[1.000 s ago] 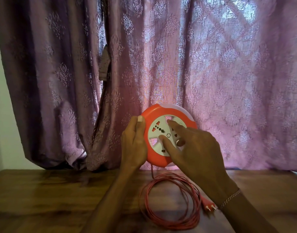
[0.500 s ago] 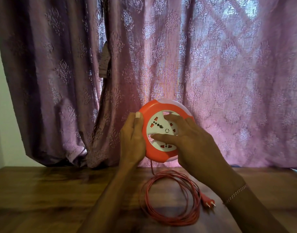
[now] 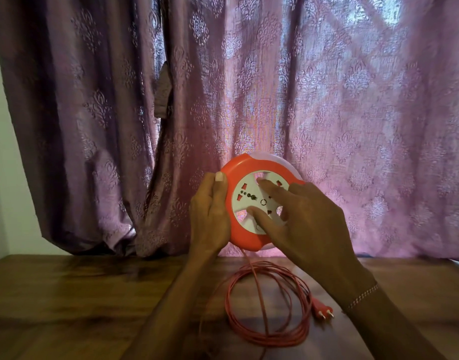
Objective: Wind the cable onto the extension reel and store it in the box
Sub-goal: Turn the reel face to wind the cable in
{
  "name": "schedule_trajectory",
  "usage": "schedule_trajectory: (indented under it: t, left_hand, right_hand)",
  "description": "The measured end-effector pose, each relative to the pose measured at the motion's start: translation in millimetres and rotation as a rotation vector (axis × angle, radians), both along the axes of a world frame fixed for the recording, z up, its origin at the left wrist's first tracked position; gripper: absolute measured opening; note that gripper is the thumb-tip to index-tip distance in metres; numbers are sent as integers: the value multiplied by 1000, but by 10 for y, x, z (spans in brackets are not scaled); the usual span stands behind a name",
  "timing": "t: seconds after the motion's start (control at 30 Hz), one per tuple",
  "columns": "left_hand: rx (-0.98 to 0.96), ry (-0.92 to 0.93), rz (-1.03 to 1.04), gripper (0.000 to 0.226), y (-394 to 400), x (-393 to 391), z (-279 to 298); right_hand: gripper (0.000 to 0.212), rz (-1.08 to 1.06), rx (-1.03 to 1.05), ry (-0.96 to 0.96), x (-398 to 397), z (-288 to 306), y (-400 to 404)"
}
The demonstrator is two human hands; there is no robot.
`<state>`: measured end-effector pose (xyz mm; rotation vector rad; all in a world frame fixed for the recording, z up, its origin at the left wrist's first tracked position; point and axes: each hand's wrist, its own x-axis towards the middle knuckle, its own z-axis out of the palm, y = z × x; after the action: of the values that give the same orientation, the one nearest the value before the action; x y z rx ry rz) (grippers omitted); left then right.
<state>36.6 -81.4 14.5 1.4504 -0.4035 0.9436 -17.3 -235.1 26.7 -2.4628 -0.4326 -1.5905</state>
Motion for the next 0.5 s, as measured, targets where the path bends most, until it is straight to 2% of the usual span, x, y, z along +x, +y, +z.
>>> schedule_trajectory:
  t: [0.17,0.23,0.37,0.5]
  left_hand:
    - [-24,-2,-17,50,43,7,0]
    - [-28,-3,-9,48,45,8,6]
    - [-20,1,-7,44,45,21,4]
    - [-8,-24,5,49,26,12,-4]
  right_hand:
    - [29,206,-127,-110,28,52,-89]
    - [40,269,-230,-49,20,71,-108]
    - [71,205,-317,101,23,51,-55]
    - [68,135,-318,62,4,58,-59]
